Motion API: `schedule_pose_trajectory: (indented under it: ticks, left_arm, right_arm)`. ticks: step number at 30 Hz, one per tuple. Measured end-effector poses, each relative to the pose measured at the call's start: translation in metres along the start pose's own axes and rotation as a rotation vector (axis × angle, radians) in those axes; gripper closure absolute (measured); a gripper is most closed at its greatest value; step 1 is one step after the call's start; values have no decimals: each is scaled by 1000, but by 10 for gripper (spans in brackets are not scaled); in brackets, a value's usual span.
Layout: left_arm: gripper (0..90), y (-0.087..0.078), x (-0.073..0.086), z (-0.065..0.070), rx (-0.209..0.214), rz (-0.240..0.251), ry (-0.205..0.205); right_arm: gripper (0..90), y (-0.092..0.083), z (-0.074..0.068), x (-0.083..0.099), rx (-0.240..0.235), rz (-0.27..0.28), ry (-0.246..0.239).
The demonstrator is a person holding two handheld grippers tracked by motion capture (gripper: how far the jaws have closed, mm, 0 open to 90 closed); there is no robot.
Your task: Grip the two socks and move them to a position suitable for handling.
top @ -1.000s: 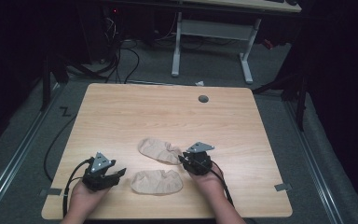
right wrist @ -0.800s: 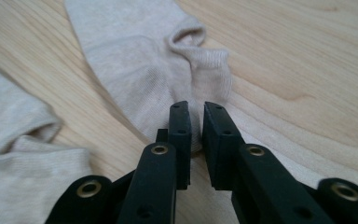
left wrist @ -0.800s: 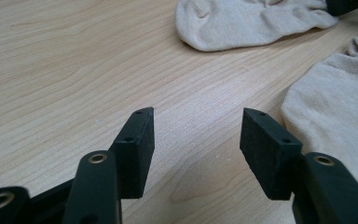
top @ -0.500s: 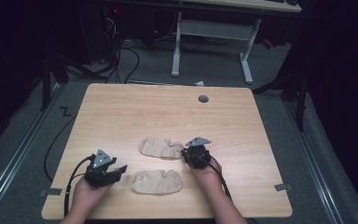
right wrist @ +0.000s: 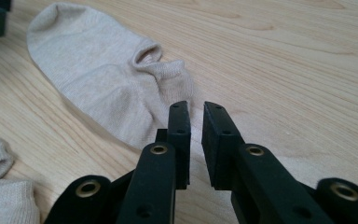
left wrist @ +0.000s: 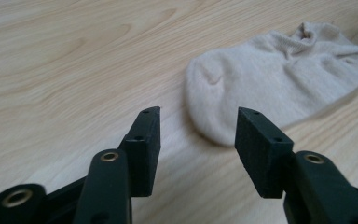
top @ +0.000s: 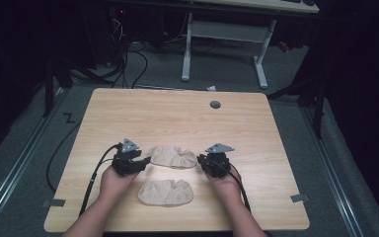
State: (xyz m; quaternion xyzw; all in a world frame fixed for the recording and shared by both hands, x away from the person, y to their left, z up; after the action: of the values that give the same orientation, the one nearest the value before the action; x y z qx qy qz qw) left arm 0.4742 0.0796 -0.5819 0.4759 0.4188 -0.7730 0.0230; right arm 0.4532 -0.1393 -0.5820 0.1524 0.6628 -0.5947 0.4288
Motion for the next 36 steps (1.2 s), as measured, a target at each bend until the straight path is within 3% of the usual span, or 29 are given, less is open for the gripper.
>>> schedule_pose_trajectory:
  ticks: [3,8,14,18,23,36]
  left_arm:
    - [541,9,-8,1,9,3,-3]
    - [618,20,-11,0,2,-12,-16]
    - [776,23,-5,-2,-26,-26,-25]
    - [860,22,-1,-2,-38,-29,-15]
    - [872,16,0,-1,-46,0,-5]
    - [875,-13,-5,13,-39,55,29]
  right_arm:
    - [770,2,-1,-2,-14,9,15]
    - [632,12,-8,-7,-47,-12,46]
    - [615,25,-15,-5,-32,-45,11]
    - [642,27,-14,-4,-25,-53,13]
    - [827,24,-17,-4,-32,-48,-3]
    - [837,3,-24,-16,-36,38,-31]
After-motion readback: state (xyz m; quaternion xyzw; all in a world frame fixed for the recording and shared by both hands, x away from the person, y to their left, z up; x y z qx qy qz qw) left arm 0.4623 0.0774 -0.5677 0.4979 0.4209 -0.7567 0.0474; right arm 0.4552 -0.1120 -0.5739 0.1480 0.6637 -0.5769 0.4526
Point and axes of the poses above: each handheld gripper's, and its own axes: y roughly forward along the jaws, x roughly out of its underside, z roughly to its right, the point moved 10 cm from there along y, roughly forward along the jaws, and after that the axes turned 11 degrees about x, right-handed, at the moved point
